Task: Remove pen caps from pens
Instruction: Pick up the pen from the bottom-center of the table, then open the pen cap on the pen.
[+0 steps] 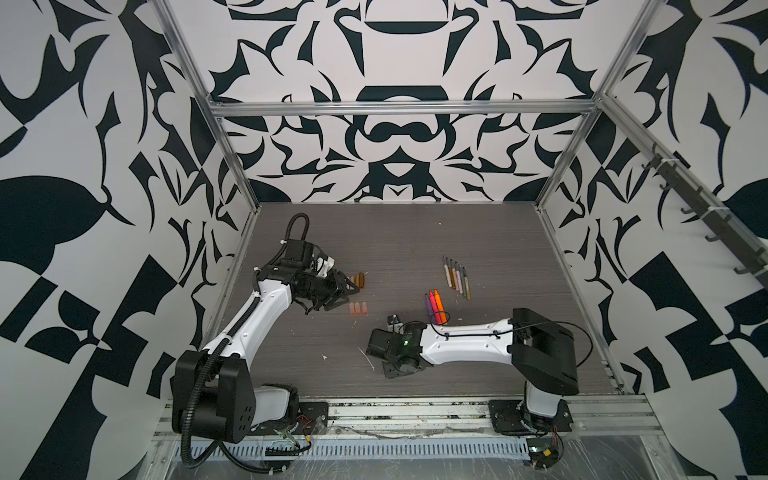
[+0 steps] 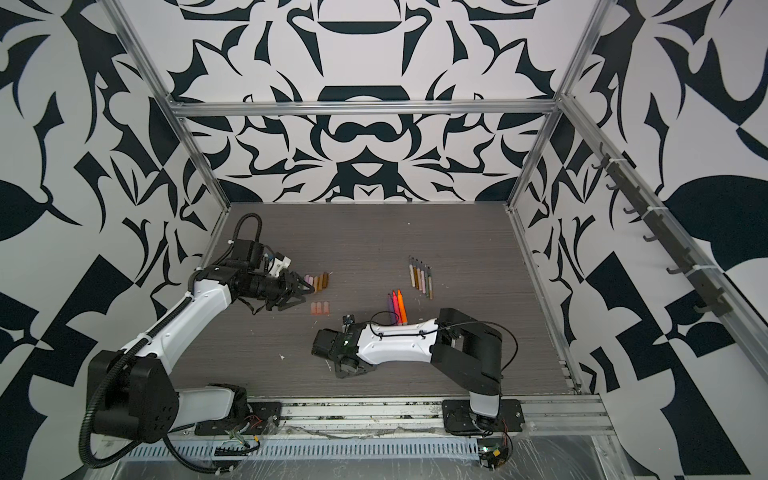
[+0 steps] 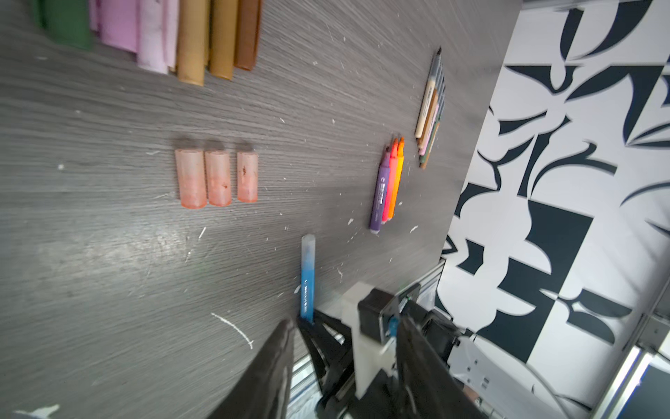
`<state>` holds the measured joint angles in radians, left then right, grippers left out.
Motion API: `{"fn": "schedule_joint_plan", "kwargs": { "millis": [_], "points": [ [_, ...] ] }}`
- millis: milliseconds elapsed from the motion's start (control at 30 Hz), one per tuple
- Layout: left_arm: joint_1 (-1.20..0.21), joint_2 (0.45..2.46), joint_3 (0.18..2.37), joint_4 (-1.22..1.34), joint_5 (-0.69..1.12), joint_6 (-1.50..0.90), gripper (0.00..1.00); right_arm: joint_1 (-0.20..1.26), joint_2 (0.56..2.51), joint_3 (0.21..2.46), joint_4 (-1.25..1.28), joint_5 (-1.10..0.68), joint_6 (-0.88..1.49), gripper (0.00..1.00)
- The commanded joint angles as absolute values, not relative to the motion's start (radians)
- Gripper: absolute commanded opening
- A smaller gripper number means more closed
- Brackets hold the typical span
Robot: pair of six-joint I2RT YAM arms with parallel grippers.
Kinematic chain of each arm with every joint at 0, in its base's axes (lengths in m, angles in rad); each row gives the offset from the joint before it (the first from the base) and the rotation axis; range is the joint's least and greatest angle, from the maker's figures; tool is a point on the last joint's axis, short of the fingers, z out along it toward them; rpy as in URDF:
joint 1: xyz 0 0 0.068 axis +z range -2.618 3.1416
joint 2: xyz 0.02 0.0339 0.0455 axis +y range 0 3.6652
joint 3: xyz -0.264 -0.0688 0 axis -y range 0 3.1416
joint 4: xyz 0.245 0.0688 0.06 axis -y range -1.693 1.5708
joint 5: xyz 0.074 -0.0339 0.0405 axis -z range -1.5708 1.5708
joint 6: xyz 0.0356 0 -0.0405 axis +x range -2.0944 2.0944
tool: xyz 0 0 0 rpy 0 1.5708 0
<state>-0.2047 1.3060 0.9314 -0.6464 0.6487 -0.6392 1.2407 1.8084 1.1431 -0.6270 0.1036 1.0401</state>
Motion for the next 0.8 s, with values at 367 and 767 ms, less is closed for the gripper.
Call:
{"fn": "schedule_joint_plan", "kwargs": {
  "millis": [367,767],
  "points": [
    [-0.356,1.394,0.951,-0.498,0.7,-0.778,0.57,0.993,1.506,1.094,-0.526,-0.163,0.865,0.0],
    [-0.386,1.504,1.006,-0.498,0.707,-0.772,0.58,0.988,1.535,1.164,-0.487,-0.256,0.848,0.0]
  ]
}}
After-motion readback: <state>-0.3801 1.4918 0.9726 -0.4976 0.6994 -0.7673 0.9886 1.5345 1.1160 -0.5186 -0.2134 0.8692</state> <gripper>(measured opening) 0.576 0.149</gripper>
